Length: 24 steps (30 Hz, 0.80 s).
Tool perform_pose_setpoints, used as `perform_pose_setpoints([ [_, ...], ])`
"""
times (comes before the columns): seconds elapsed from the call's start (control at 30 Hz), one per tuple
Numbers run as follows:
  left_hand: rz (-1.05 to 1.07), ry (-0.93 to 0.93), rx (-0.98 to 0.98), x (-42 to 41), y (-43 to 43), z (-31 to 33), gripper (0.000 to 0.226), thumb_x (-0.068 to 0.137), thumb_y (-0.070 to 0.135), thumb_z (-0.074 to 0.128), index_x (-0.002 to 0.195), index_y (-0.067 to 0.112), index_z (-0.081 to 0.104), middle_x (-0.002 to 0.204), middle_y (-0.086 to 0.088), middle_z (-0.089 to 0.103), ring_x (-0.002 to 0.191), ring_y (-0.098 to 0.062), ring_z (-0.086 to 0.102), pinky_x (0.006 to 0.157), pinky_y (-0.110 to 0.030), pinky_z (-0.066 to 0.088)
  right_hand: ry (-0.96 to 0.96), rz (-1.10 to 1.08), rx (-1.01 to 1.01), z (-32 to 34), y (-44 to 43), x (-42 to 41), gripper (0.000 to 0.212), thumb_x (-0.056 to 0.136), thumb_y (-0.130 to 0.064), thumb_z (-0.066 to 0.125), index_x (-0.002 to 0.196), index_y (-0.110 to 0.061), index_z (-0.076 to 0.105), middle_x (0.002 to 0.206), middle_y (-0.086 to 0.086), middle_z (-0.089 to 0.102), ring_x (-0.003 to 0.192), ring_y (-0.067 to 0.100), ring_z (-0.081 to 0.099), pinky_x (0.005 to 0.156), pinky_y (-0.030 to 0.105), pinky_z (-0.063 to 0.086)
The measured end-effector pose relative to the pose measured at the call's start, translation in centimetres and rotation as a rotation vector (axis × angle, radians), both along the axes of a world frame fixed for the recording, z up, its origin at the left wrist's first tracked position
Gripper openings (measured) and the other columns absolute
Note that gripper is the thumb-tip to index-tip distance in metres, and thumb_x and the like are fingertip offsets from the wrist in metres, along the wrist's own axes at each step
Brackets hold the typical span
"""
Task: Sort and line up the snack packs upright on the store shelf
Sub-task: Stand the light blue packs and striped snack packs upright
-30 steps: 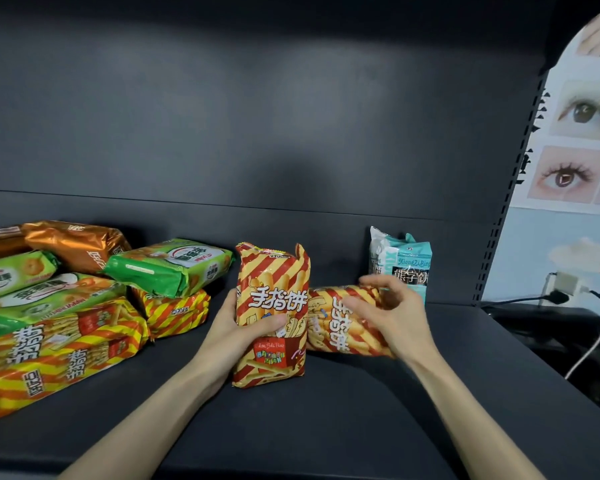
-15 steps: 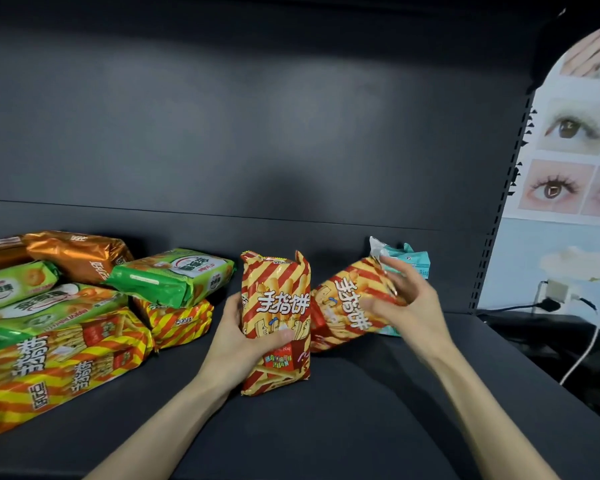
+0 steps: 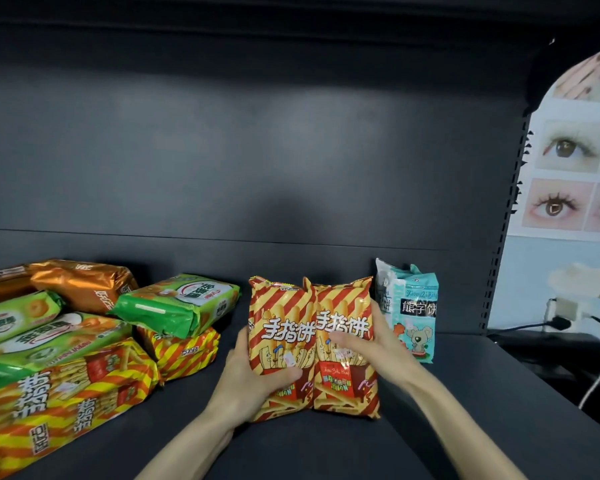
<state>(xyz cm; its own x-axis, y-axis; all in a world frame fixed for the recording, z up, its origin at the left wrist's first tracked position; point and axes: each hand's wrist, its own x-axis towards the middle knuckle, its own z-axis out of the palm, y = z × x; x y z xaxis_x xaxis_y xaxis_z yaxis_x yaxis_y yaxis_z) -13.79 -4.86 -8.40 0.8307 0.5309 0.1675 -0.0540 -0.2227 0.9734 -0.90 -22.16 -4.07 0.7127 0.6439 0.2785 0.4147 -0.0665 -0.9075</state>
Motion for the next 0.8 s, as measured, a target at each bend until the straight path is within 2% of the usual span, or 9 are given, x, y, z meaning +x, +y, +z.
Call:
perform_pose_setpoints([
  [0.07,0.008,0.020,0.004,0.3,0.5,0.1,0.092,0.047,0.040,0.092,0.123,0.039,0.040,0.113,0.007,0.063,0.104,-0.012,0.061,0.091,-0.037,0.052,-0.007,-0.025,-0.008,0.2,0.2,0.6,0.060,0.073,-0.027,0.078,0.121,-0.034,0.043,0.111,-0.015,0.061,0.098,0.001,0.062,0.077,0.016,0.051],
  [0.2,0.053,0.022,0.031,1.3,1.4,0.6,0.084,0.060,0.024,0.088,0.126,0.025,0.036,0.102,0.012,0.061,0.090,-0.003,0.059,0.074,-0.022,0.049,-0.106,-0.169,0.019,0.0,1.6,1.7,0.069,0.070,-0.028,0.082,0.125,-0.030,0.041,0.113,-0.012,0.060,0.103,0.004,0.059,0.084,0.022,0.050],
  [0.3,0.072,0.040,0.057,2.5,2.2,0.6,0.081,0.064,0.023,0.086,0.129,0.019,0.037,0.103,0.011,0.061,0.093,-0.006,0.060,0.079,-0.025,0.049,-0.111,-0.197,0.039,-0.2,3.1,3.1,0.074,0.073,-0.026,0.080,0.134,-0.022,0.039,0.122,-0.006,0.059,0.110,0.009,0.058,0.096,0.034,0.050],
  [0.37,0.071,0.050,0.070,3.3,2.8,0.5,0.079,0.065,0.025,0.085,0.129,0.019,0.039,0.107,0.008,0.062,0.098,-0.010,0.061,0.085,-0.029,0.049,-0.088,-0.195,0.056,-0.4,4.0,4.0,0.078,0.076,-0.024,0.078,0.140,-0.022,0.034,0.127,-0.004,0.057,0.114,0.011,0.057,0.100,0.040,0.048],
  [0.47,0.067,0.053,0.071,4.5,3.5,0.3,0.076,0.065,0.030,0.085,0.128,0.023,0.042,0.113,0.005,0.063,0.104,-0.014,0.061,0.094,-0.037,0.050,-0.083,-0.194,0.042,-0.5,4.9,5.0,0.077,0.082,-0.025,0.072,0.145,-0.026,0.028,0.131,-0.002,0.055,0.118,0.013,0.054,0.102,0.041,0.046],
  [0.57,0.080,0.060,0.106,5.5,4.0,0.0,0.073,0.062,0.038,0.085,0.122,0.030,0.044,0.116,0.003,0.061,0.109,-0.017,0.058,0.097,-0.043,0.048,-0.133,-0.237,-0.055,-0.6,5.5,6.1,0.075,0.084,-0.037,0.068,0.146,-0.031,0.026,0.131,0.000,0.041,0.126,0.019,0.041,0.107,0.046,0.039],
  [0.63,0.069,0.057,0.100,6.1,4.3,0.0,0.082,0.053,0.049,0.085,0.123,0.031,0.046,0.117,0.003,0.061,0.110,-0.016,0.058,0.097,-0.043,0.048,-0.138,-0.278,-0.096,-0.5,5.9,6.8,0.075,0.085,-0.038,0.067,0.147,-0.030,0.025,0.123,0.001,0.032,0.127,0.021,0.034,0.109,0.044,0.037],
  [0.7,0.051,0.048,0.084,6.6,4.5,-0.1,0.091,0.043,0.061,0.080,0.123,0.033,0.047,0.117,0.005,0.062,0.110,-0.015,0.058,0.097,-0.044,0.049,-0.146,-0.308,-0.085,-0.5,6.2,7.1,0.071,0.086,-0.035,0.066,0.146,-0.026,0.029,0.119,0.001,0.032,0.125,0.021,0.036,0.108,0.040,0.038],
  [0.8,0.039,0.036,0.085,7.0,4.3,-0.4,0.070,0.053,0.056,0.081,0.112,0.042,0.046,0.118,0.006,0.061,0.111,-0.014,0.058,0.099,-0.042,0.048,-0.169,-0.349,-0.056,-0.7,6.6,7.1,0.061,0.090,-0.033,0.062,0.143,-0.024,0.033,0.117,0.001,0.036,0.122,0.021,0.044,0.102,0.035,0.042],
])
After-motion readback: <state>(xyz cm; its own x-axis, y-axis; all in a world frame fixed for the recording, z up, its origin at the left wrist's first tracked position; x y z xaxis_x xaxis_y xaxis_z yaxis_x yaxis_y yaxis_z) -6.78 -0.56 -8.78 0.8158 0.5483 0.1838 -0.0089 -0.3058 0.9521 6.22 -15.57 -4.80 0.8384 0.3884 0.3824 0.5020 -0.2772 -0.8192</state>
